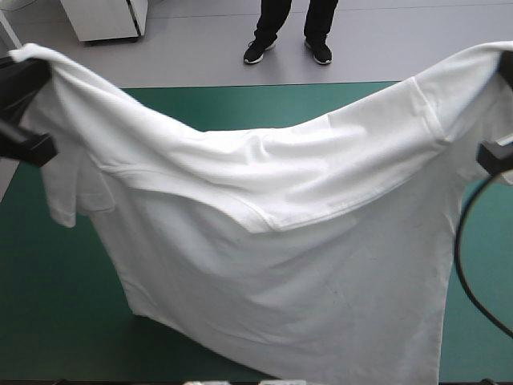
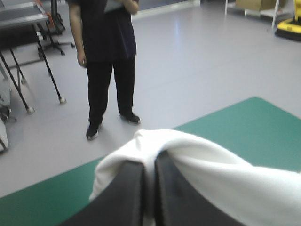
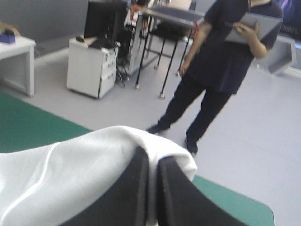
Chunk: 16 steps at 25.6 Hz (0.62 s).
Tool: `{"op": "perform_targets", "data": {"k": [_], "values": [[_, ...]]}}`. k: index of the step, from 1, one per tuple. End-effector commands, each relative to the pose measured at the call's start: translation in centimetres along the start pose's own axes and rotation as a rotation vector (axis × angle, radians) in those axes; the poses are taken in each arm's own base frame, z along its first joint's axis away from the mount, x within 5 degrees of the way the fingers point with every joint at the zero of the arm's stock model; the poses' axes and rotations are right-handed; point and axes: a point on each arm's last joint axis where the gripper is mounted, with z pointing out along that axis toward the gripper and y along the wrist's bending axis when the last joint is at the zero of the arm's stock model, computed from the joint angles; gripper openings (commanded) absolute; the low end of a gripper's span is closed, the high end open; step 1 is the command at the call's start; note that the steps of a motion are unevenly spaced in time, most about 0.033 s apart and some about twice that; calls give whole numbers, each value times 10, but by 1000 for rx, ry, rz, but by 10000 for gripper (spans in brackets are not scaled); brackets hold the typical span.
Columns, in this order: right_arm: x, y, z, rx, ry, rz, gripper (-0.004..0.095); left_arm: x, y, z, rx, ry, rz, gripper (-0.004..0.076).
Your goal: Fold the cloth
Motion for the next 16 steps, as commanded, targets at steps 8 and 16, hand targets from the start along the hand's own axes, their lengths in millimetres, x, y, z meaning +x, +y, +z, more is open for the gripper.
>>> {"op": "perform_targets", "data": {"k": [8, 16], "values": [[84, 0, 183, 123, 393, -95, -17, 59, 21, 181, -26, 430, -18, -9], [141, -1, 274, 111, 542, -134, -17, 107, 31, 266, -17, 568, -33, -9]]}}
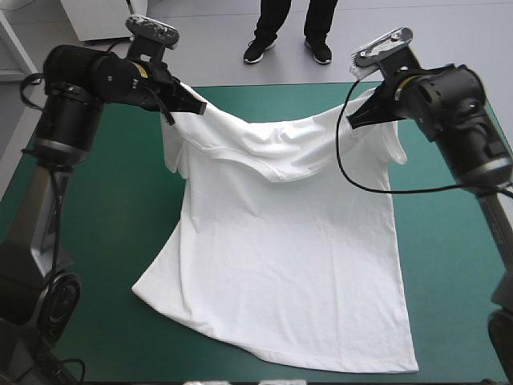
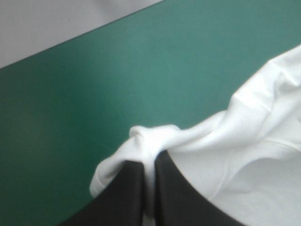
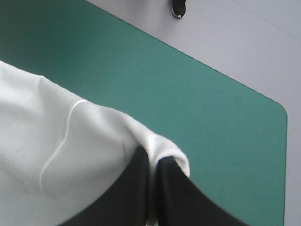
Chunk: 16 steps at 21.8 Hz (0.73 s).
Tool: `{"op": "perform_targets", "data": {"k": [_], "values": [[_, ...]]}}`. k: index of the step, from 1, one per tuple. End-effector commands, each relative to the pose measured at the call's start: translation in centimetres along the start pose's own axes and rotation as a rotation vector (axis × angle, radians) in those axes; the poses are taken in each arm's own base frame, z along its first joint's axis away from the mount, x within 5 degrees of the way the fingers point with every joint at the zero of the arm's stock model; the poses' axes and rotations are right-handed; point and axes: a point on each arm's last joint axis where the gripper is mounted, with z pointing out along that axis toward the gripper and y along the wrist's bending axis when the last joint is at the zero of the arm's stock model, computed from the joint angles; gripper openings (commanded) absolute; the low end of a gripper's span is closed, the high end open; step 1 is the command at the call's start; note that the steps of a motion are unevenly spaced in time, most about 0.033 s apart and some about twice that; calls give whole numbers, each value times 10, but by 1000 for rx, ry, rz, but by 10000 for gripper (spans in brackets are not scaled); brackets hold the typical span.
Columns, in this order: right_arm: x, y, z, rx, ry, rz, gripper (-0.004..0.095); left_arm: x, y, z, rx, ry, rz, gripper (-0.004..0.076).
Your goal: Fold the cloth
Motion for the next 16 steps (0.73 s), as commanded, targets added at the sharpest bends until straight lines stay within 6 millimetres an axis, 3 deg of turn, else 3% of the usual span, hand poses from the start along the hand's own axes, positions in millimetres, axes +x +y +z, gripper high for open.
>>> {"op": "perform_targets", "data": {"k": [1, 5, 8, 12, 16], "values": [[-8, -13, 24, 44, -46, 9, -17, -6, 8, 6, -13, -50, -20, -9], [-8, -32, 71, 40, -25, 88, -18, -9, 32, 52, -57, -80, -41, -9], [-17, -48, 94, 27, -72, 120, -17, -17, 35, 79, -49, -172, -8, -9], [-28, -65, 100, 55, -145, 148, -17, -32, 37, 94, -42, -308, 16, -9], [-25, -76, 107, 35, -181, 162, -17, -41, 38, 109, -37, -363, 19, -9]]}}
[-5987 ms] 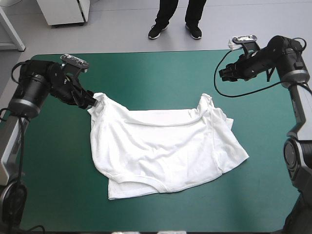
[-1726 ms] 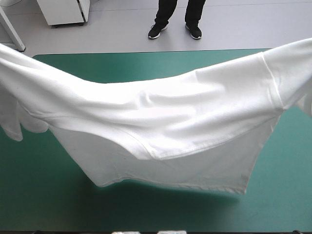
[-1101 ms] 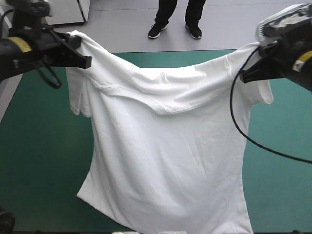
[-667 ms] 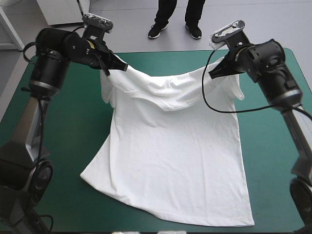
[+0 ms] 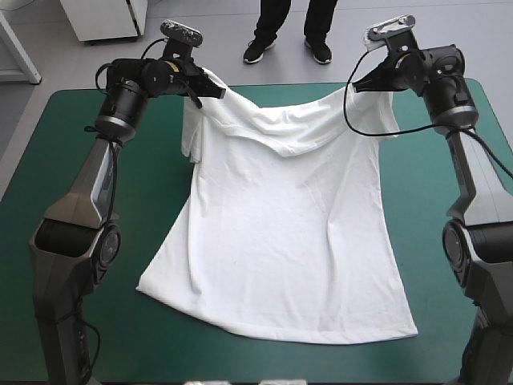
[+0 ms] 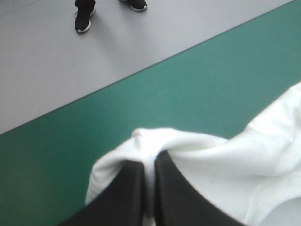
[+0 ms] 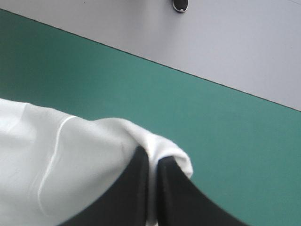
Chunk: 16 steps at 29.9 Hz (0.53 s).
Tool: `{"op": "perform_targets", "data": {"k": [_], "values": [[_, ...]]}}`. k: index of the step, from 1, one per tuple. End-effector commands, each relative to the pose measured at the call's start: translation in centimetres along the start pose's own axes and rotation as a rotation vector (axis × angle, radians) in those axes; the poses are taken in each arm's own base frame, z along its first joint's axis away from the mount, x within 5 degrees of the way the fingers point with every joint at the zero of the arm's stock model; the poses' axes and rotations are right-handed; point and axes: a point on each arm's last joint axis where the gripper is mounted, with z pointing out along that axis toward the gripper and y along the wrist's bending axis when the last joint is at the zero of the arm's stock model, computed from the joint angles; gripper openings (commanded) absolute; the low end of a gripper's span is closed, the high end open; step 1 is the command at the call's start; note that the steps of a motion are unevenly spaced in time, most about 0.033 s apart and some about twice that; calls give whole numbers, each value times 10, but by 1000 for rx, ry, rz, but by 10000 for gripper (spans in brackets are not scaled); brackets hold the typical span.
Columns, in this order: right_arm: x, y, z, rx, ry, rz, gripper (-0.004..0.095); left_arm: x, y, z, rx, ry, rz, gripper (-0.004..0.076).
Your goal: Fold the cloth
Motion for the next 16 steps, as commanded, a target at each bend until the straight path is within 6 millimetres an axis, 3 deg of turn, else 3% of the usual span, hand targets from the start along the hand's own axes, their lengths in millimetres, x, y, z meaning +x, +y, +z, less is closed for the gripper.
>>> {"op": "perform_targets", "data": {"k": [1, 9, 16], "values": [[-21, -19, -29, 41, -160, -4, -17, -31, 3, -25, -30, -193, 0, -9], [2, -15, 16, -53, -46, 24, -17, -13, 4, 24, 76, -200, -28, -9], [28, -4, 46, -156, 129, 13, -15, 7, 20, 36, 123, -96, -89, -9]]}}
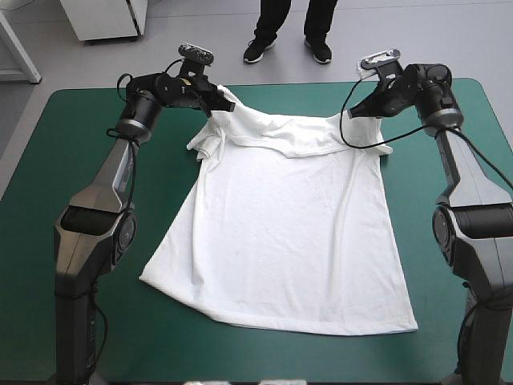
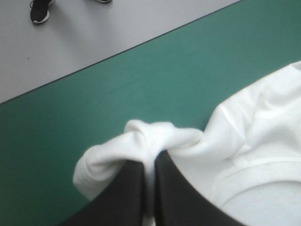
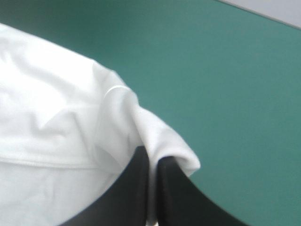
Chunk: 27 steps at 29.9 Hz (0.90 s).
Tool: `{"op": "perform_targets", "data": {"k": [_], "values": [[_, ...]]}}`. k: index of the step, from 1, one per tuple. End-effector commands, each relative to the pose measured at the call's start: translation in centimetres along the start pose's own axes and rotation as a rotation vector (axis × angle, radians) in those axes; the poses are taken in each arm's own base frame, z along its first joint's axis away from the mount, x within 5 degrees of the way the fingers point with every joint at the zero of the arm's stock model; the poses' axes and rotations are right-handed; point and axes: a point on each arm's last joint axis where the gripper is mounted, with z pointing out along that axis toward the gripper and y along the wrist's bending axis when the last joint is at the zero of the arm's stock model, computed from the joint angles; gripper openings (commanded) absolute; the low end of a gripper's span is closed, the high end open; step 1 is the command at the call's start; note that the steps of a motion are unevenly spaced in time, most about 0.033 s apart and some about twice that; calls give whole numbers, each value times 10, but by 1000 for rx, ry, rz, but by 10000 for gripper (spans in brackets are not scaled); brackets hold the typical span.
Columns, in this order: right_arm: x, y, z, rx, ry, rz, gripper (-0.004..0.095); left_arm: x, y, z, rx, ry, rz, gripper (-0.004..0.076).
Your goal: Fold the cloth
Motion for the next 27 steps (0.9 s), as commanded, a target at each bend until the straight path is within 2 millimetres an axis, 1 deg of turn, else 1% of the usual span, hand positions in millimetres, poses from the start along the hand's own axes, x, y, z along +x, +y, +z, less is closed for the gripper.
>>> {"op": "perform_targets", "data": {"k": [1, 2, 4, 6, 8, 9, 10, 11, 12, 13, 14, 15, 18, 21, 24, 25, 27], "values": [[-11, -4, -30, -9, -63, 8, -7, -28, 8, -43, 4, -112, -59, -9], [-10, -5, -28, -25, -60, 17, 13, -25, 11, -44, 15, -94, -70, -8], [-9, -9, -28, -75, -71, 20, 85, -21, 15, -46, 24, -61, -70, 1], [-8, -13, -31, -111, -90, 34, 182, -20, 16, -47, 31, -52, -61, 46], [-7, -21, -34, -125, -101, 49, 312, -23, 13, -51, 59, -64, -61, 129], [-6, -26, -37, -134, -109, 69, 398, -24, 10, -53, 82, -67, -47, 201], [-5, -31, -40, -143, -114, 90, 487, -26, 8, -57, 96, -68, -35, 252], [-5, -36, -45, -146, -126, 110, 553, -26, 7, -61, 104, -60, -28, 314], [-4, -41, -49, -155, -133, 130, 623, -30, 5, -69, 103, -61, -19, 378], [-4, -46, -57, -164, -148, 144, 674, -32, 4, -76, 100, -59, -11, 410], [-4, -49, -64, -174, -167, 150, 703, -34, 2, -82, 102, -55, -3, 432], [-5, -52, -74, -182, -183, 162, 707, -37, -2, -95, 104, -47, 8, 442], [-6, -57, -104, -184, -226, 172, 698, -43, -10, -128, 88, -15, 20, 439], [-4, -53, -132, -176, -252, 170, 696, -42, -17, -161, 43, 13, 19, 439], [8, -42, -149, -181, -232, 178, 696, -26, -21, -184, -9, 106, -2, 439], [16, -38, -151, -185, -214, 183, 696, -19, -23, -188, -18, 140, -17, 439], [32, -31, -153, -190, -180, 197, 696, 1, -28, -198, -24, 231, -30, 439]]}}
